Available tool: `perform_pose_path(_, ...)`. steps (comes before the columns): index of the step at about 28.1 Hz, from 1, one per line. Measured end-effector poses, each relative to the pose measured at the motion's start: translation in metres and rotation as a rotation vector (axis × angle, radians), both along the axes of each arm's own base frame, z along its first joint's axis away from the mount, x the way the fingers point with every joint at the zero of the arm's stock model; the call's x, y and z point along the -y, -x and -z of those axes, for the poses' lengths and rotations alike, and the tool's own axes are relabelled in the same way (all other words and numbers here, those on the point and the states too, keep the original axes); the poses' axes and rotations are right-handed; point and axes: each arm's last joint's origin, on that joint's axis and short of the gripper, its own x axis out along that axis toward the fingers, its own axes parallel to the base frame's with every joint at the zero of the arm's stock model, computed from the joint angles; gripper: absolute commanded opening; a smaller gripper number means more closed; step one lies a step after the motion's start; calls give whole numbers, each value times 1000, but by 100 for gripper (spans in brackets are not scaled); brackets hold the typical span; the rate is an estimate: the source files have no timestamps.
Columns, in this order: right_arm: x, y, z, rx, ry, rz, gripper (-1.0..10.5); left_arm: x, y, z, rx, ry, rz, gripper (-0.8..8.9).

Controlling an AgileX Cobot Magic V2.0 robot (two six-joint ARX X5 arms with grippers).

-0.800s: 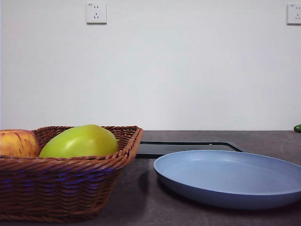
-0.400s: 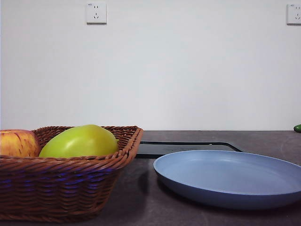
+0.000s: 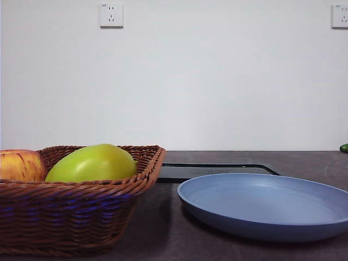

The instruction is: Take the lemon from the basket,put the lemon in the plate,hand out the plate

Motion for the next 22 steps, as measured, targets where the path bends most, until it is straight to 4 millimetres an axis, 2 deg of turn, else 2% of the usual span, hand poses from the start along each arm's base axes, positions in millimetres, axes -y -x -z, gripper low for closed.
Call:
perform_pose_path(5,0,-19,-19,-113,89,-38,3,3,-17,-21,-53,-13,105,6)
perform_pose_path(9,-1,-37,-23,-214,139,-115,3,7,-31,-28,-142,-39,174,6)
perform_pose_path(12,-2,-50,-19,-305,137,-184,27,11,-40,-29,-212,-71,214,6)
perform_pose_path(17,-3,-70,2,-486,121,-248,138,18,-52,-25,-292,-123,277,13)
perform_pose_path(18,-3,-73,6,-515,121,-253,169,19,-53,-24,-295,-127,284,32)
perform_pose_path(21,-3,-87,20,-617,120,-273,303,22,-55,-24,-278,-142,287,318)
perform_pose_path(22,-4,-91,24,-642,123,-284,303,22,-56,-25,-270,-152,266,346)
